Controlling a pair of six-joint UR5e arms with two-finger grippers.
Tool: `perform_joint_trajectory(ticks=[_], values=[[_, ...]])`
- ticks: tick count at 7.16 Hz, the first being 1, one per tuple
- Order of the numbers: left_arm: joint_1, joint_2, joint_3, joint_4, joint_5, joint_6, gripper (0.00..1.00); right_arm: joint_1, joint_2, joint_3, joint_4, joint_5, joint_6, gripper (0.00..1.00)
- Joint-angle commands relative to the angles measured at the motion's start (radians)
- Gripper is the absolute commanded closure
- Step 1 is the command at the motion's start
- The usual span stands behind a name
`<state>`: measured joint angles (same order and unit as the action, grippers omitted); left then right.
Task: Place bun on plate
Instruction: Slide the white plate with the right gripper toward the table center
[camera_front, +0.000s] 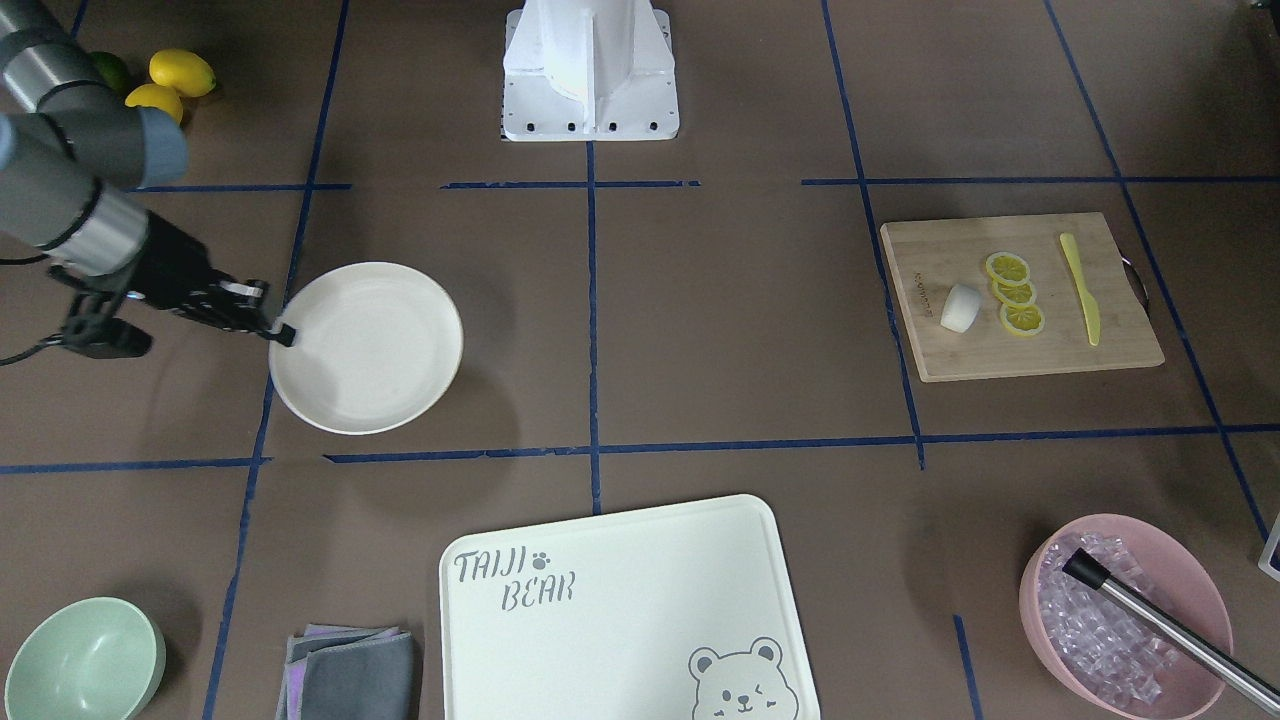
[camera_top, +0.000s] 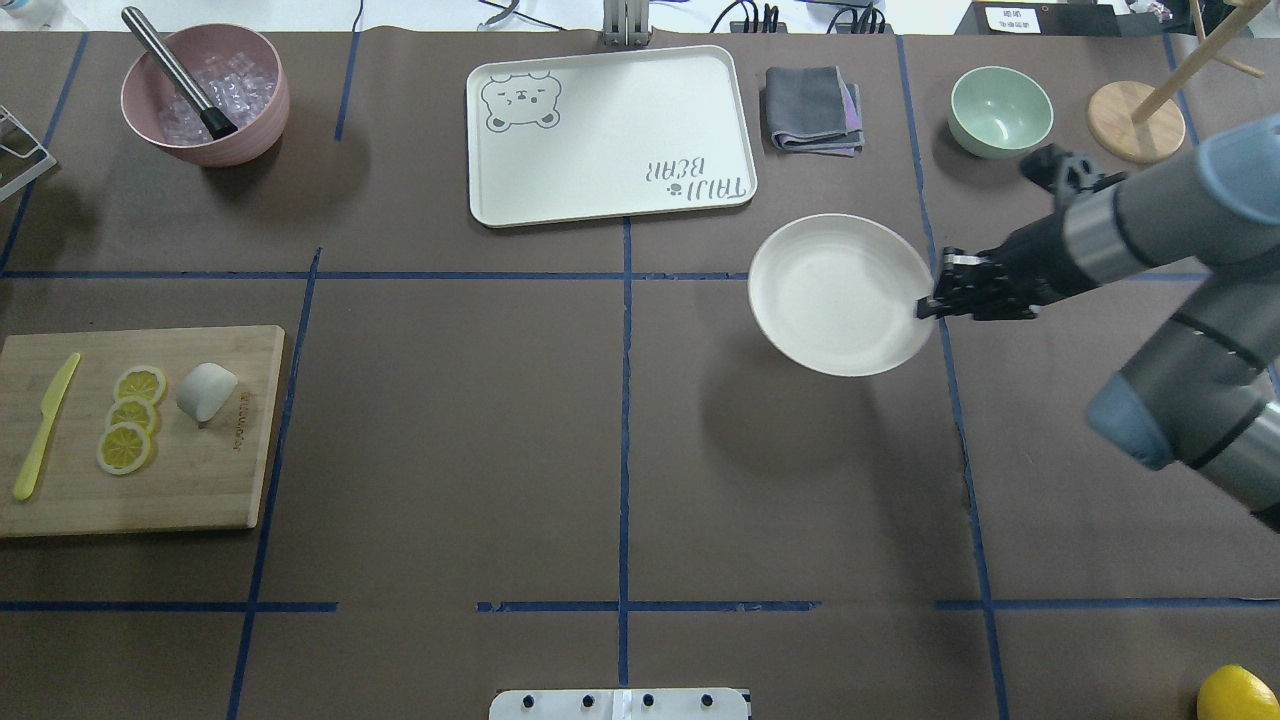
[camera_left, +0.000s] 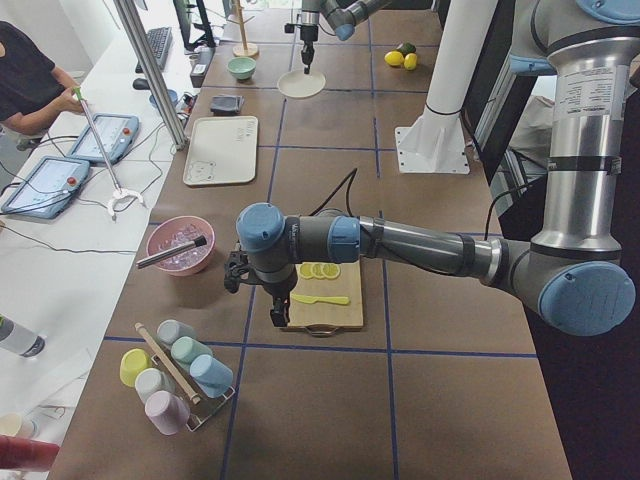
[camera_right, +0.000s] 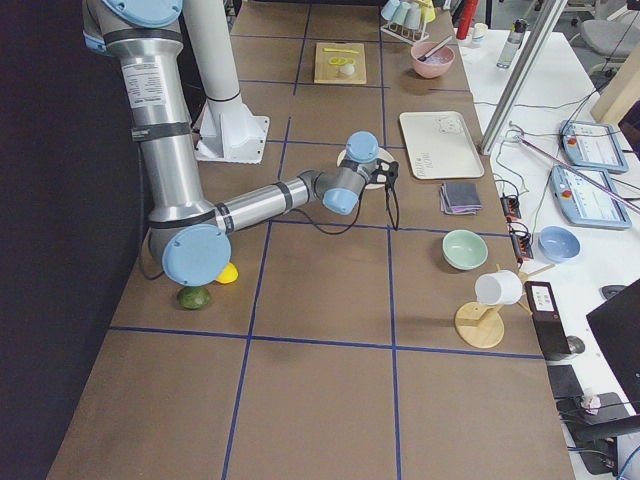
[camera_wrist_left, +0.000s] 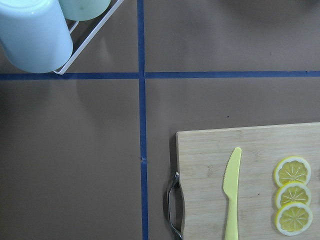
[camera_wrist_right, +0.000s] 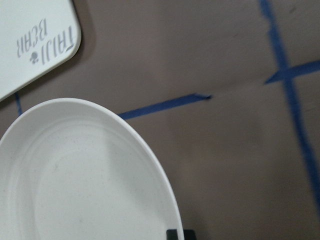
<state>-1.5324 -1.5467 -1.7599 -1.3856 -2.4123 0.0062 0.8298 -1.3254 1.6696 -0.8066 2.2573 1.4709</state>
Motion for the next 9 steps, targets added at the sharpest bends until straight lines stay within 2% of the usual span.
perform_joint_trajectory(ticks=[1, 2, 4, 7, 8, 9], values=[[0.000, 0.014, 0.000, -0.018, -0.001, 0.000, 0.00, -0.200, 0.167, -0.071, -0.006, -0.195, 0.196, 1.00], [0.000, 0.019, 0.000, -0.036, -0.001, 0.001, 0.00, -0.249, 0.207, -0.115, -0.006, -0.278, 0.221, 1.00], [0.002, 0.039, 0.007, -0.098, 0.001, 0.002, 0.00, -0.276, 0.212, -0.134, -0.006, -0.288, 0.221, 1.00], [0.002, 0.040, 0.008, -0.102, 0.001, 0.005, 0.00, -0.288, 0.216, -0.143, -0.006, -0.301, 0.221, 0.98], [0.002, 0.040, 0.007, -0.102, 0.001, 0.006, 0.00, -0.288, 0.216, -0.143, -0.006, -0.301, 0.220, 0.90], [0.002, 0.040, 0.005, -0.102, 0.001, 0.006, 0.00, -0.290, 0.216, -0.143, -0.008, -0.301, 0.218, 0.53]])
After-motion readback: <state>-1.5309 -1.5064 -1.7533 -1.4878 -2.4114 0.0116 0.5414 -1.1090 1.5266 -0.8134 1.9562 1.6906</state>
